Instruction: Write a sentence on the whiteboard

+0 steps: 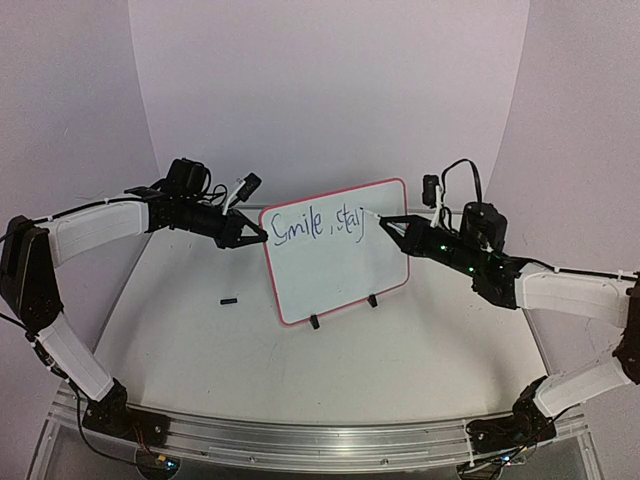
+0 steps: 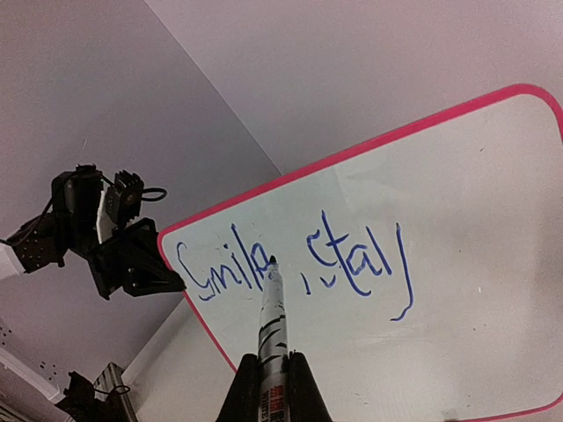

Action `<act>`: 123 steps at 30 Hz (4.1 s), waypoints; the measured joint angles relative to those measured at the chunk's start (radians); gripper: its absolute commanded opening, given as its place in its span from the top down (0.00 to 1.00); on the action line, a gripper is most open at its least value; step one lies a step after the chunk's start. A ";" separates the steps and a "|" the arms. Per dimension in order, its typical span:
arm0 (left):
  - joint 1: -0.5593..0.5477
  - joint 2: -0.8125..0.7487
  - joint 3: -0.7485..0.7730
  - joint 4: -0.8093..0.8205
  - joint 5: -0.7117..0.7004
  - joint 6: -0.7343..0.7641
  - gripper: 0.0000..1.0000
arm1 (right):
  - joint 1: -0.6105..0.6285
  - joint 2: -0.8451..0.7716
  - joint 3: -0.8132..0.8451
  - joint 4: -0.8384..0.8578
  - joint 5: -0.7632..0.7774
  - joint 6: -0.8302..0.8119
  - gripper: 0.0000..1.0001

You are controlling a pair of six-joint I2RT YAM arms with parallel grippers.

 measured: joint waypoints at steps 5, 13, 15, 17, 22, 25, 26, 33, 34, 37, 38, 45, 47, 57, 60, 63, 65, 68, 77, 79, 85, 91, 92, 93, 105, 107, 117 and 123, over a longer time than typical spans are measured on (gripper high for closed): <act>-0.003 0.000 0.002 -0.001 -0.001 0.002 1.00 | 0.001 -0.027 0.019 -0.029 0.042 -0.029 1.00; -0.006 0.000 0.003 -0.002 -0.007 0.003 1.00 | -0.012 0.005 0.045 -0.064 0.048 -0.054 1.00; -0.006 0.000 0.003 -0.002 -0.008 0.003 1.00 | -0.016 0.007 0.045 -0.066 0.046 -0.055 1.00; -0.006 0.000 0.003 -0.002 -0.008 0.003 1.00 | -0.029 0.010 0.045 -0.071 0.039 -0.056 1.00; -0.007 0.000 0.003 -0.002 -0.008 0.003 1.00 | -0.063 0.010 0.045 -0.078 0.018 -0.066 1.00; -0.007 0.000 0.004 -0.002 -0.009 0.003 1.00 | -0.091 0.013 0.045 -0.079 -0.002 -0.072 1.00; -0.007 0.000 0.004 -0.002 -0.009 0.003 1.00 | -0.100 0.017 0.045 -0.079 -0.008 -0.074 1.00; -0.008 0.000 0.004 -0.002 -0.008 0.003 1.00 | -0.116 0.074 0.064 -0.086 -0.020 -0.089 1.00; -0.008 0.000 0.004 -0.002 -0.008 0.003 1.00 | -0.116 0.081 0.070 -0.087 -0.020 -0.092 1.00; -0.008 0.000 0.004 -0.002 -0.009 0.003 1.00 | -0.116 0.100 0.093 -0.090 -0.021 -0.107 1.00; -0.008 0.000 0.004 -0.002 -0.009 0.003 1.00 | -0.116 0.100 0.095 -0.090 -0.021 -0.108 1.00; -0.008 0.000 0.004 -0.002 -0.010 0.003 1.00 | -0.116 0.105 0.126 -0.093 0.027 -0.135 1.00; -0.008 0.000 0.004 -0.002 -0.010 0.003 1.00 | -0.116 0.112 0.136 -0.093 0.036 -0.139 1.00; -0.008 0.000 0.004 -0.002 -0.010 0.005 1.00 | -0.116 0.167 0.174 -0.093 0.071 -0.164 1.00; -0.008 0.000 0.004 -0.002 -0.010 0.005 1.00 | -0.116 0.167 0.174 -0.093 0.080 -0.166 1.00; -0.008 0.000 0.004 -0.002 -0.009 0.006 1.00 | -0.116 0.167 0.172 -0.092 0.087 -0.166 1.00; -0.008 0.000 0.004 -0.002 -0.009 0.006 1.00 | -0.116 0.167 0.161 -0.087 0.090 -0.162 1.00; -0.008 0.002 0.005 -0.001 -0.009 0.006 1.00 | -0.116 0.167 0.124 -0.081 0.090 -0.154 1.00; -0.008 0.005 0.006 0.000 -0.009 0.005 1.00 | -0.116 0.167 0.027 -0.077 0.082 -0.107 1.00; -0.008 0.005 0.006 0.000 -0.009 0.006 1.00 | -0.116 0.167 0.027 -0.076 0.080 -0.102 1.00; -0.008 0.005 0.006 0.000 -0.008 0.006 1.00 | -0.116 0.121 0.027 -0.074 0.078 -0.093 1.00; -0.008 0.005 0.006 0.000 -0.008 0.006 1.00 | -0.116 0.103 0.033 -0.055 0.077 -0.092 1.00; -0.008 0.005 0.006 0.000 -0.008 0.006 1.00 | -0.116 0.107 0.037 -0.055 0.076 -0.092 1.00; -0.008 0.005 0.006 0.000 -0.008 0.006 1.00 | -0.116 0.113 0.043 -0.055 0.074 -0.092 1.00; -0.008 0.005 0.006 0.000 -0.008 0.007 1.00 | -0.116 0.156 0.069 -0.052 0.085 -0.091 1.00; -0.008 0.005 0.006 0.000 -0.008 0.007 1.00 | -0.116 0.156 0.069 -0.052 0.100 -0.090 1.00; -0.008 0.005 0.006 0.000 -0.008 0.006 1.00 | -0.116 0.156 0.058 -0.048 0.141 -0.076 1.00; -0.008 0.005 0.006 0.000 -0.008 0.006 1.00 | -0.116 0.156 0.040 -0.047 0.143 -0.067 1.00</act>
